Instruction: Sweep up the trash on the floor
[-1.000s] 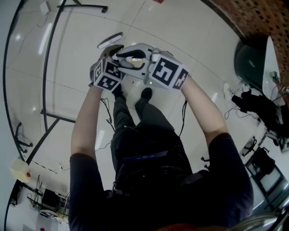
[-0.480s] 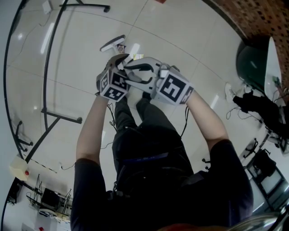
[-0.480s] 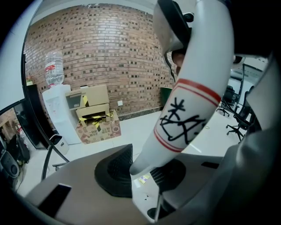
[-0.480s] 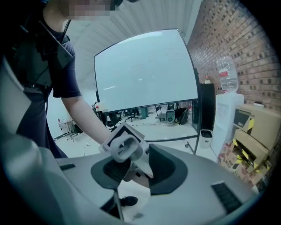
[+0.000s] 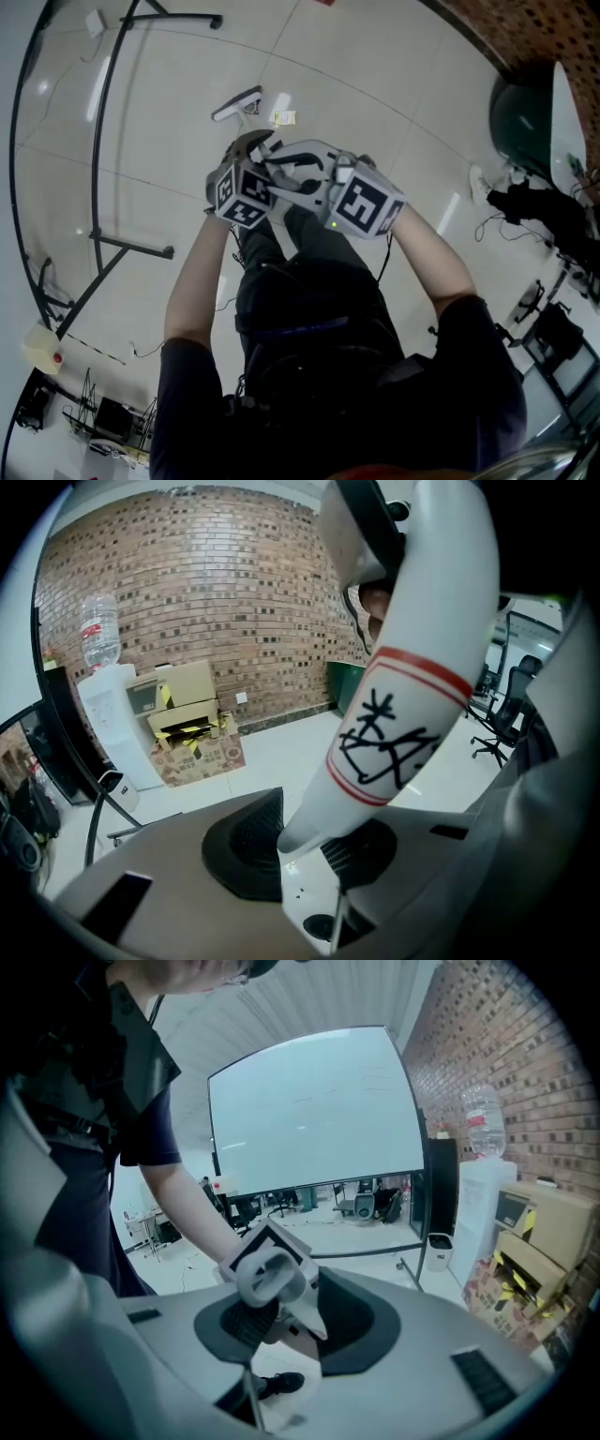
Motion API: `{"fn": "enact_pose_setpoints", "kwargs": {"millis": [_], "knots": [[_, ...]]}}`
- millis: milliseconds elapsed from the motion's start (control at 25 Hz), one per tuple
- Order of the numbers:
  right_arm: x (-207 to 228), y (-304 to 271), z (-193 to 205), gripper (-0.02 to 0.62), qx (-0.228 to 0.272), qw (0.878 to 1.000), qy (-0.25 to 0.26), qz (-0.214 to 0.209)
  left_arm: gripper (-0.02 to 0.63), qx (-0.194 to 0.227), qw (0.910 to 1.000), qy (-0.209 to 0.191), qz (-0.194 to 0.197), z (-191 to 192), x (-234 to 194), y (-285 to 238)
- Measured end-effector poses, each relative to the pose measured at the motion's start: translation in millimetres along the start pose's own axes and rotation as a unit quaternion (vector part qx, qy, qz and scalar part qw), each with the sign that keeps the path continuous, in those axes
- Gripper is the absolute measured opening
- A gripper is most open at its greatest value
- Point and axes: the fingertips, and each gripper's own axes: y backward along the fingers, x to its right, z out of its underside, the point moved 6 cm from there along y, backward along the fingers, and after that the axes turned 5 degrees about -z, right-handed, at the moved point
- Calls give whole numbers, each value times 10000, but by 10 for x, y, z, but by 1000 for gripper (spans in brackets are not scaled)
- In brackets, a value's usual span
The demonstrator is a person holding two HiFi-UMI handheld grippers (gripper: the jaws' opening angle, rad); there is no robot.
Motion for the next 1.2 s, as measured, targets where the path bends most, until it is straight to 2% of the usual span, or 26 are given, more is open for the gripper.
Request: {"fn": "enact_pose_setpoints", "kwargs": {"millis": [440, 880, 1200], "knots": [[-370, 147, 188, 153, 216, 9989, -306, 286, 80, -172, 9989, -414, 129, 92, 403, 65], [-375, 405, 205, 153, 472, 9963, -581, 414, 78, -149, 9977, -533, 401, -79, 566, 40], [-467, 475, 206, 153, 562, 9954, -653, 413, 69, -262, 9952, -857, 405, -95, 688, 84]]}}
